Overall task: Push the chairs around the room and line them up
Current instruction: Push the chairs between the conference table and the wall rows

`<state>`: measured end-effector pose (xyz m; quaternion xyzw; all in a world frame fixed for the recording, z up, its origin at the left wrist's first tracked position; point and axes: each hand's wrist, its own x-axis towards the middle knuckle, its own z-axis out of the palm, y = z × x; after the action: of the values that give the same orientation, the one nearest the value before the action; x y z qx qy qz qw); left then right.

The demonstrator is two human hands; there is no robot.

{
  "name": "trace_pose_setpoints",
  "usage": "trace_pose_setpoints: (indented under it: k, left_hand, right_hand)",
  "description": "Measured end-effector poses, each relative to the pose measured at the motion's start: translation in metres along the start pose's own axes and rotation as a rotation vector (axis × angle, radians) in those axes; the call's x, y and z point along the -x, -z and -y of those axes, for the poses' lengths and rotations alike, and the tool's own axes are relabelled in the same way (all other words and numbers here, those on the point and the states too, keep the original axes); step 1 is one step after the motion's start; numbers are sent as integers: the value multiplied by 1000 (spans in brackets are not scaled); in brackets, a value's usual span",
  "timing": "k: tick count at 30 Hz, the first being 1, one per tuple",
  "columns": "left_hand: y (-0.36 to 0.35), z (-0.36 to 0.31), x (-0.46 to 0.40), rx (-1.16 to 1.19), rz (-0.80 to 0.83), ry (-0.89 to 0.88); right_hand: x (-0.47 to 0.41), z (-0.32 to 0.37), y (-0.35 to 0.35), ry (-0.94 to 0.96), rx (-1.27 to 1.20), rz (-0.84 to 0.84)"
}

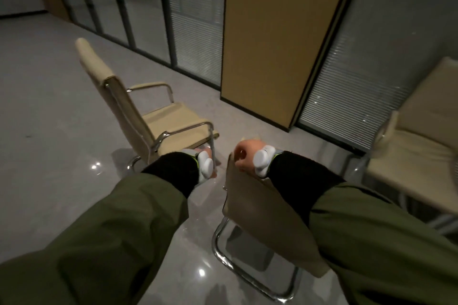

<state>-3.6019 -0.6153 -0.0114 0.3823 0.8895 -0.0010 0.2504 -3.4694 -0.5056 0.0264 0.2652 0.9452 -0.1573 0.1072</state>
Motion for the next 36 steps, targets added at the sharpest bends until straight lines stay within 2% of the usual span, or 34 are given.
trace_pose_setpoints:
  k: [2, 6, 10, 13, 16, 19, 23, 27, 33, 36]
  left_hand:
    - [0, -23, -7, -33, -67, -67]
    - [0, -67, -13, -168, -189, -195]
    - [9, -94, -20, -200, -166, -161]
    - [14, -99, -18, -342, -165, -219]
    - [19, -114, -13, -478, -121, -333]
    - [-1, -131, -12, -520, -26, -402]
    - [-32, -157, -11, -597, -36, -540]
    - [-35, -169, -13, -572, 26, -558]
    - [-36, -160, -13, -509, -34, -604]
    - [-38, -162, -8, -500, -20, -564]
  right_hand:
    - [8, -23, 5, -71, -66, -86]
    - [36, -64, 9, -212, -60, -16]
    - [66, -101, -5, -331, -37, 22]
    - [80, -119, -14, -388, -69, 64]
    - [89, -127, -19, -400, -84, 48]
    - [97, -128, -25, -393, -55, 12]
    - [110, -136, -38, -425, 24, 4]
    - [117, -141, -43, -460, 69, -23]
    - [111, -141, -40, -421, 30, 20]
    - [113, -144, -41, -409, 5, 8]
